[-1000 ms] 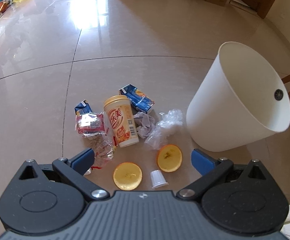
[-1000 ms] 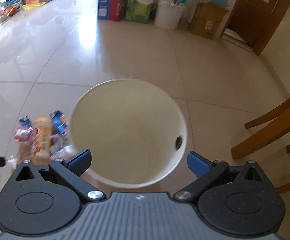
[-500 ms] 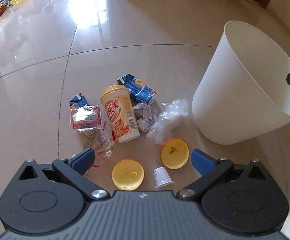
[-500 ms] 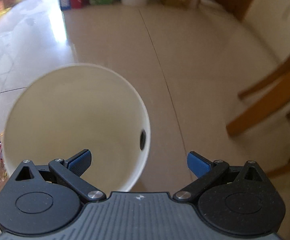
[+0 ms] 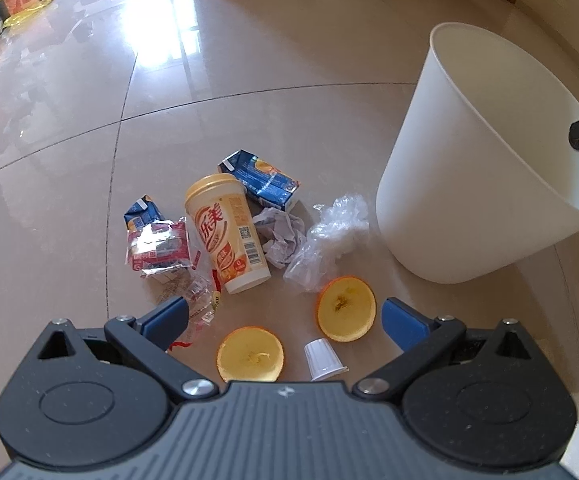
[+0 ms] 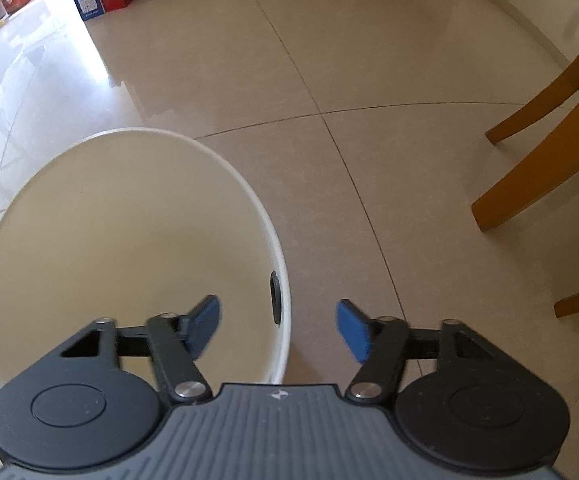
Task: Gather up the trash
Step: 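Close the right gripper on the wastebasket rim, then lower the left gripper over the orange peel half and close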
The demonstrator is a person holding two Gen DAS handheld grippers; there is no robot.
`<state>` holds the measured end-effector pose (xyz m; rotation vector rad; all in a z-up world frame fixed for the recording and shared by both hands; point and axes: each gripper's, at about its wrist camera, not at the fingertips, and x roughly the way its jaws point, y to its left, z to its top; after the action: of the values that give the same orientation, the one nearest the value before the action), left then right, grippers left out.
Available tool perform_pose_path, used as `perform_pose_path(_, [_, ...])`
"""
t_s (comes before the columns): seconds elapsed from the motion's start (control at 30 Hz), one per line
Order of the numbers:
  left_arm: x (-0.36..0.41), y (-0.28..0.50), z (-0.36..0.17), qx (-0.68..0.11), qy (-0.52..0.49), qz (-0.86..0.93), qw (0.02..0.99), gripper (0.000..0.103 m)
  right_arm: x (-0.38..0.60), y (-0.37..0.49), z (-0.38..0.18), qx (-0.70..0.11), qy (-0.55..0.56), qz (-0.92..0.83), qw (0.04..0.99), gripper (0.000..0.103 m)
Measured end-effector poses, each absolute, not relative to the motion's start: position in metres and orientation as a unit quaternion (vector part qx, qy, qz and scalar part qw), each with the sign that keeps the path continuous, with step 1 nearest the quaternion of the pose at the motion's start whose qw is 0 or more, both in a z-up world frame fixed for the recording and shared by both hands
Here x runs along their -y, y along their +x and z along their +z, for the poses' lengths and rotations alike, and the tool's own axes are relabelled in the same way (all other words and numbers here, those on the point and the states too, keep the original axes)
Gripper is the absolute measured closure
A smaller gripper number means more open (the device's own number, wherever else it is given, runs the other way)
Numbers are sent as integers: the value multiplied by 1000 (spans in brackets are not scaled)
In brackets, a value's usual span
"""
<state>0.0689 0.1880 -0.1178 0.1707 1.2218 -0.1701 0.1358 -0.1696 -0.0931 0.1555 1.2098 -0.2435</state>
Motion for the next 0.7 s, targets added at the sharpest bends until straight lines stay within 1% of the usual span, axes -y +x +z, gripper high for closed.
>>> perform_pose_path(0.1, [-188,67,-121,-574,80,-86,810,1,169,140,-96,-568,77,-114,812,56])
perform_pose_path(0.13, [-188,67,-122,-574,81,-88,810,1,169,141,-96,-567,76,-116,812,57])
perform_pose_path(0.17, [-188,67,-122,-573,82,-89,811,1,169,142,-96,-565,76,-118,813,61])
perform_pose_path(0.27, [-188,67,-124,-571,88,-91,811,1,168,145,-97,-567,77,-119,812,80])
perform_pose_path(0.5, [-188,66,-129,-568,100,-105,810,1,159,146,-101,-576,46,-127,806,89])
perform_pose_path(0.7, [-191,62,-136,-561,111,-122,811,1,152,147,-98,-580,43,-136,802,89])
